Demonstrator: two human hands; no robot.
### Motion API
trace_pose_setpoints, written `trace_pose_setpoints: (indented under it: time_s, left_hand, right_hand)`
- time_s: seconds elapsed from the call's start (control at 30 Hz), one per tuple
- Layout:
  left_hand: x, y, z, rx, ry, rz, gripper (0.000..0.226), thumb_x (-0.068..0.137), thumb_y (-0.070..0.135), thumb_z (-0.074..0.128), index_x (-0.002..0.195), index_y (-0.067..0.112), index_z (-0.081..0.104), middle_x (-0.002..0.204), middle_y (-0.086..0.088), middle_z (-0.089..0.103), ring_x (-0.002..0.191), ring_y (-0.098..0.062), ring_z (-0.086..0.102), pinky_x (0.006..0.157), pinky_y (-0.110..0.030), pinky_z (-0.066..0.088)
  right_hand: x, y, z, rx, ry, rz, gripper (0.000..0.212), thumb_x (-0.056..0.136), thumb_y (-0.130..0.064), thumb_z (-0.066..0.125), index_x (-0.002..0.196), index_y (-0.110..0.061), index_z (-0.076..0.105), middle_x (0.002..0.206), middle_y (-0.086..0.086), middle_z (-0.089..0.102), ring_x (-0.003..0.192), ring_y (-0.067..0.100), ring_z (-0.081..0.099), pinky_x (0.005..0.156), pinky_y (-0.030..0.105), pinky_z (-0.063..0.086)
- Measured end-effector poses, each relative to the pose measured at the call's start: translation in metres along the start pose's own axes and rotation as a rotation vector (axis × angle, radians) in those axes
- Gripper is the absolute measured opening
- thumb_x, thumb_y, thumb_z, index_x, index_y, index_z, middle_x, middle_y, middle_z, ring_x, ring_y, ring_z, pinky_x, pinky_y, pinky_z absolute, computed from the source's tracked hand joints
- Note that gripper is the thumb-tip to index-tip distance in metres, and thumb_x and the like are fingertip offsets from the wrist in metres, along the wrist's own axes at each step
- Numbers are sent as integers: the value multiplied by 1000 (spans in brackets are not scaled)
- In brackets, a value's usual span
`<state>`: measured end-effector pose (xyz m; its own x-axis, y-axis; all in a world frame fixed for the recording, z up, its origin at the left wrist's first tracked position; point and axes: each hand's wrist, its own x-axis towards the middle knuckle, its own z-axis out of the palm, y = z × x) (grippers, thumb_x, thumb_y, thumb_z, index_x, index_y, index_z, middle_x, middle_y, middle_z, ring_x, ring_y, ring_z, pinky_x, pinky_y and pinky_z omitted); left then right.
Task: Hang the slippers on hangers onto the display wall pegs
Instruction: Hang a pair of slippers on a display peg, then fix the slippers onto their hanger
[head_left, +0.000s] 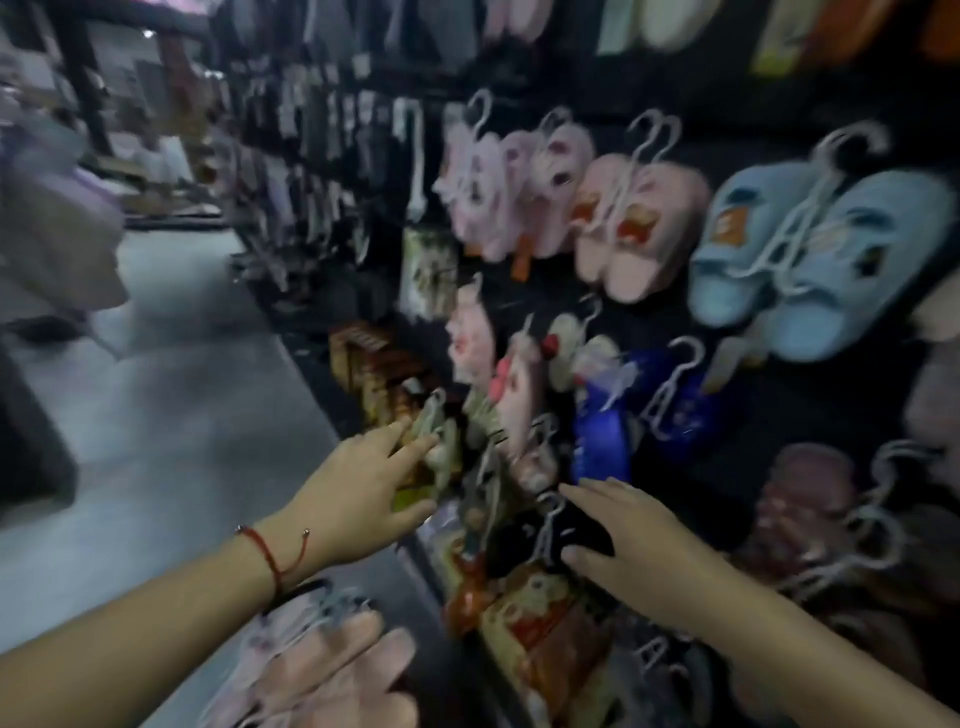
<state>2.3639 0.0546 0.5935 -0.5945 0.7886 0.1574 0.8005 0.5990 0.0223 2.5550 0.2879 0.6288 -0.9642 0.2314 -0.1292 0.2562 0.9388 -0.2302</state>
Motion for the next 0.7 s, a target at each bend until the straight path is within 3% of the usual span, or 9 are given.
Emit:
trace_pose_setpoints:
  time_s: [0.07, 0.13, 0.27, 0.37, 0.5, 0.63, 0.7]
  left_hand:
    - [-42, -51, 25, -31, -158, -111, 89, 84, 78, 28, 159, 30, 24, 165, -12, 24, 145, -31, 37, 116, -39, 34]
    - [-79, -94, 50, -54, -268, -192, 89, 87, 78, 33, 161, 30, 18, 167, -12, 16, 149, -31, 30, 118, -39, 30]
    - [-128, -153, 87, -94, -402, -284, 97, 76, 80, 24, 159, 32, 22, 166, -14, 20, 146, -32, 35, 116, -37, 32]
    - [-147, -182, 120, -148, -427, -282, 93, 70, 80, 19, 154, 41, 23, 161, -15, 32, 143, -33, 40, 115, -40, 38]
    - [-156, -211, 170, -155, -562, -321, 104, 68, 81, 12, 158, 31, 27, 164, -16, 25, 148, -31, 33, 116, -37, 34]
    - [-145, -235, 214, -138, -682, -287, 82, 90, 72, 36, 159, 30, 24, 165, -16, 22, 145, -33, 36, 114, -39, 37]
    - [-130, -247, 234, -127, -729, -245, 74, 96, 64, 45, 159, 29, 25, 165, -15, 22, 143, -33, 38, 113, -38, 38]
  right_hand:
    - [23, -29, 49, 118, -80, 50, 68, 98, -49, 56, 157, -33, 26, 163, -13, 22, 151, 9, 18, 120, 24, 17]
    - [40, -59, 97, 202, -145, 99, 64, 98, -39, 59, 155, -26, 33, 161, -6, 30, 148, 12, 28, 118, 23, 23]
    - [66, -108, 175, 284, -238, 146, 58, 94, -33, 65, 147, -17, 47, 152, 2, 47, 139, 18, 42, 113, 26, 30]
    - [82, -133, 216, 323, -297, 193, 61, 95, -32, 65, 149, -14, 44, 153, 4, 46, 140, 18, 41, 109, 23, 30]
    - [109, -147, 261, 406, -389, 274, 43, 98, -18, 60, 139, -6, 54, 141, 9, 56, 130, 21, 51, 95, 22, 36]
    - [135, -149, 304, 504, -454, 323, 36, 97, -21, 62, 132, -15, 58, 122, -4, 59, 121, 13, 55, 91, 17, 39]
    - [147, -143, 336, 565, -482, 390, 39, 91, -34, 62, 128, -22, 60, 126, -6, 62, 121, 16, 59, 100, 33, 48]
